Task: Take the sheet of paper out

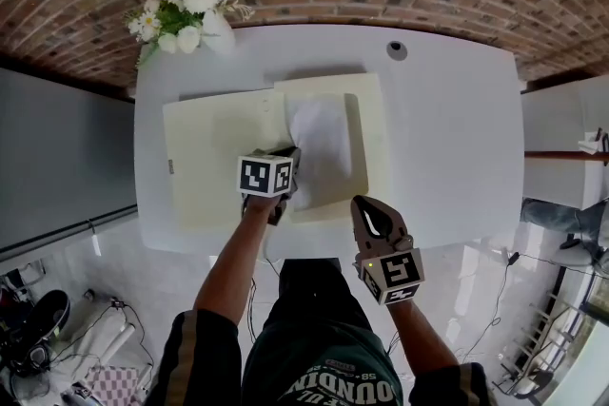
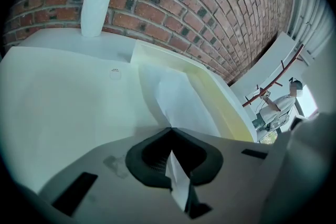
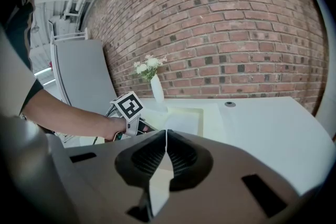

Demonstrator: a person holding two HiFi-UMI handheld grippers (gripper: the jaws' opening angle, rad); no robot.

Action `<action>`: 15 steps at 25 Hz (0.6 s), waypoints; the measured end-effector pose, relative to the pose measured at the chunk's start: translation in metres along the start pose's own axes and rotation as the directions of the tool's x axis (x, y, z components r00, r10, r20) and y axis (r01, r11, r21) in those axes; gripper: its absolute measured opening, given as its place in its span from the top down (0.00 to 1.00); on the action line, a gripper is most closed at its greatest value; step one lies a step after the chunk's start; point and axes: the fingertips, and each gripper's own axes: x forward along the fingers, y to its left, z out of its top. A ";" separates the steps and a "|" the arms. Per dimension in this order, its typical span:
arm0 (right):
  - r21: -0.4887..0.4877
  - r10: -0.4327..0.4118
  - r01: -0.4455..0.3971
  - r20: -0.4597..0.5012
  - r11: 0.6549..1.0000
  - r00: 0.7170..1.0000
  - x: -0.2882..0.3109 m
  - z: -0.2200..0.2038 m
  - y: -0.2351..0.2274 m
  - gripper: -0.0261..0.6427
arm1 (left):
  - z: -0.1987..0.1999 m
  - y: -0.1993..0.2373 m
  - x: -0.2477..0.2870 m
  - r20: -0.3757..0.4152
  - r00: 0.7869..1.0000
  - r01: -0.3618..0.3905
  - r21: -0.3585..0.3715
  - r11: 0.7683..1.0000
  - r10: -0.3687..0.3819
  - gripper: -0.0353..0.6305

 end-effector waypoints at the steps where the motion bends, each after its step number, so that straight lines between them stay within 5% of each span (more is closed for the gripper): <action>1: 0.000 0.001 -0.001 -0.001 1.000 1.000 0.001 0.000 0.001 0.86 | 0.000 0.001 -0.001 -0.001 1.000 0.000 -0.002 1.000 0.000 0.93; 15: -0.006 0.019 -0.019 0.000 1.000 1.000 0.009 0.005 0.019 0.86 | -0.005 0.029 -0.028 -0.004 1.000 -0.023 -0.021 1.000 0.023 0.93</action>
